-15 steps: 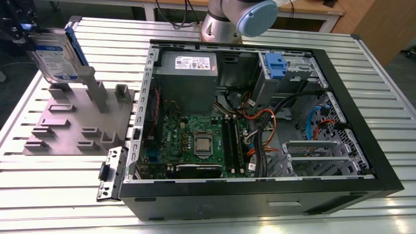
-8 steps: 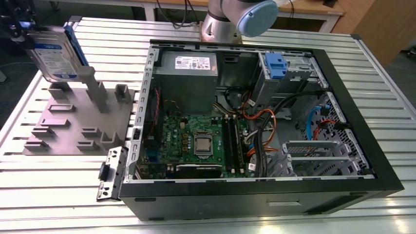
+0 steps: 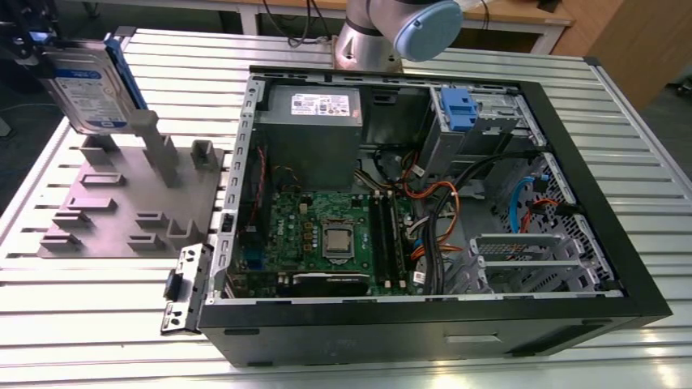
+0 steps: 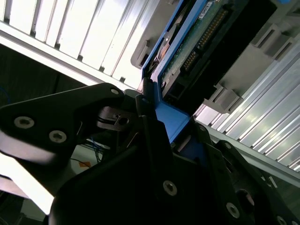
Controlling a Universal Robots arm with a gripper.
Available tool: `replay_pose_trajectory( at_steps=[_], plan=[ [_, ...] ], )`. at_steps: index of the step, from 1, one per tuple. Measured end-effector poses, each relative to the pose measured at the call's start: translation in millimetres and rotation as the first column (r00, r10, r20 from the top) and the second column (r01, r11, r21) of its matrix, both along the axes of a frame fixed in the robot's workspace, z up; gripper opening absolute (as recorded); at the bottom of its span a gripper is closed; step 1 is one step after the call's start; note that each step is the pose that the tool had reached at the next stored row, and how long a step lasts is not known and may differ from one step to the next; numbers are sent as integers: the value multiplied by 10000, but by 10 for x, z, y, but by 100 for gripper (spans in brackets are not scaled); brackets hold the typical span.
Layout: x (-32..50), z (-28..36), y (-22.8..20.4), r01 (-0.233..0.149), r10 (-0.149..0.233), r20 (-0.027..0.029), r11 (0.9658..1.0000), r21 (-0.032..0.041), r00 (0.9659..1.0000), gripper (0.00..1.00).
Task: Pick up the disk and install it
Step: 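Pick up the disk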
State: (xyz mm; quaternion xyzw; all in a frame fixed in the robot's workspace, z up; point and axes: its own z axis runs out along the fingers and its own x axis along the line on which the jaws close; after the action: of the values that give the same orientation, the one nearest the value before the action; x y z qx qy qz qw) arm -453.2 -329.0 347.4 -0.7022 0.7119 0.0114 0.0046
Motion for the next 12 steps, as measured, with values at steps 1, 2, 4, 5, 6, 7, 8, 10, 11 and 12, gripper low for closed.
replay_pose_trajectory(
  at_steps=[1, 2, 4, 5, 6, 7, 8, 10, 11, 12],
  plan=[
    [0, 9, 0, 0, 0, -1, 10000, 0, 10000, 36],
    [0, 16, 0, 0, 0, 0, 10000, 0, 10000, 36],
    [0, 31, 0, 0, 0, 0, 10000, 0, 10000, 36],
    [0, 38, 0, 0, 0, 0, 10000, 1, 10000, 36],
    [0, 45, 0, 0, 0, 0, 10000, 1, 10000, 36],
    [0, 53, 0, 0, 0, 1, 10000, 0, 10000, 36],
    [0, 58, 0, 0, 0, 1, 10000, 0, 10000, 36],
    [0, 60, 0, 0, 0, 2, 10000, 1, 10000, 36],
    [0, 62, 0, 0, 0, 0, 10000, 0, 10000, 36],
    [0, 63, 0, 0, 0, 0, 10000, 0, 10000, 36]
  ],
)
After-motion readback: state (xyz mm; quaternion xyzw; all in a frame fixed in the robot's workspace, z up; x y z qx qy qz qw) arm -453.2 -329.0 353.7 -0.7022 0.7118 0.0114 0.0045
